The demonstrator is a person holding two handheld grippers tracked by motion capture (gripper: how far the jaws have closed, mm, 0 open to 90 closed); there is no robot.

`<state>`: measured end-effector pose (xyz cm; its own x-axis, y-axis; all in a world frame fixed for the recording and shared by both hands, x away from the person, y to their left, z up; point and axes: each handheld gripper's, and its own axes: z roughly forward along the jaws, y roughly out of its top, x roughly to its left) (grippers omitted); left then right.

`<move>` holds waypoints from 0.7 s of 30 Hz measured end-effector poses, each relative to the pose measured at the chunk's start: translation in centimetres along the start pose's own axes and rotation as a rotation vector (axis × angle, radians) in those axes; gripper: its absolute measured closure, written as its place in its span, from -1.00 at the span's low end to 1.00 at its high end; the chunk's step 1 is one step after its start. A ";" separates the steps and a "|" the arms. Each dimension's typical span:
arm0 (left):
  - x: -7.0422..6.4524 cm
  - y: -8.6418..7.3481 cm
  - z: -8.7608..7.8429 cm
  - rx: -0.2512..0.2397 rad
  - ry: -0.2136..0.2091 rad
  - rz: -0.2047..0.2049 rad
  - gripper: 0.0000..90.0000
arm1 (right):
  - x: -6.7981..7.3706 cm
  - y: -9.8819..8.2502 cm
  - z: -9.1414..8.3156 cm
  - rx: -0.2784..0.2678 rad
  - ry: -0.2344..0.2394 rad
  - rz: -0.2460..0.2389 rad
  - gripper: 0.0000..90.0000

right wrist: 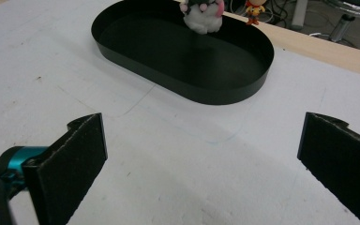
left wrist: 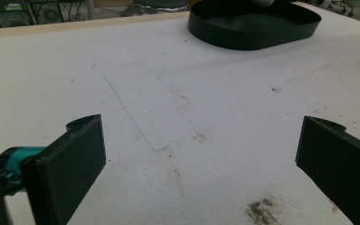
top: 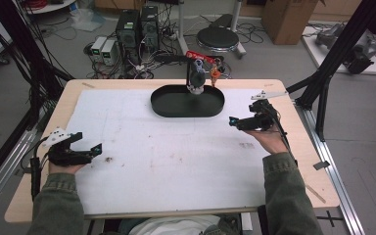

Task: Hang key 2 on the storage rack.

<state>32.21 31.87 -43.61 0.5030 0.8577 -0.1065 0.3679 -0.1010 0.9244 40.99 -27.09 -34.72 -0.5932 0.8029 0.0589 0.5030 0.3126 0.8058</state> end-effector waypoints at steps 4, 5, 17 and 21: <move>0.0 0.0 -0.1 0.002 -0.001 0.001 -0.95 | 0.0 -1.3 -0.6 -0.030 -0.004 0.008 -0.99; 0.0 0.0 -0.1 0.002 -0.002 -0.001 -0.95 | -0.1 -1.7 -0.7 -0.043 -0.002 0.011 -0.99; -0.4 -0.3 -0.4 0.006 -0.002 -0.001 -0.95 | -1.2 -4.8 -2.3 -0.154 -0.016 0.043 -0.99; -0.5 -0.4 -0.6 0.002 0.002 0.001 -0.95 | -1.2 -5.7 -2.6 -0.182 -0.017 0.025 -0.99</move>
<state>31.35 31.76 -43.76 0.5022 0.8584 -0.1046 0.3685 -0.1030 0.9239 37.24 -31.17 -37.87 -0.5706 0.8181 0.0718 0.3946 0.1964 0.8976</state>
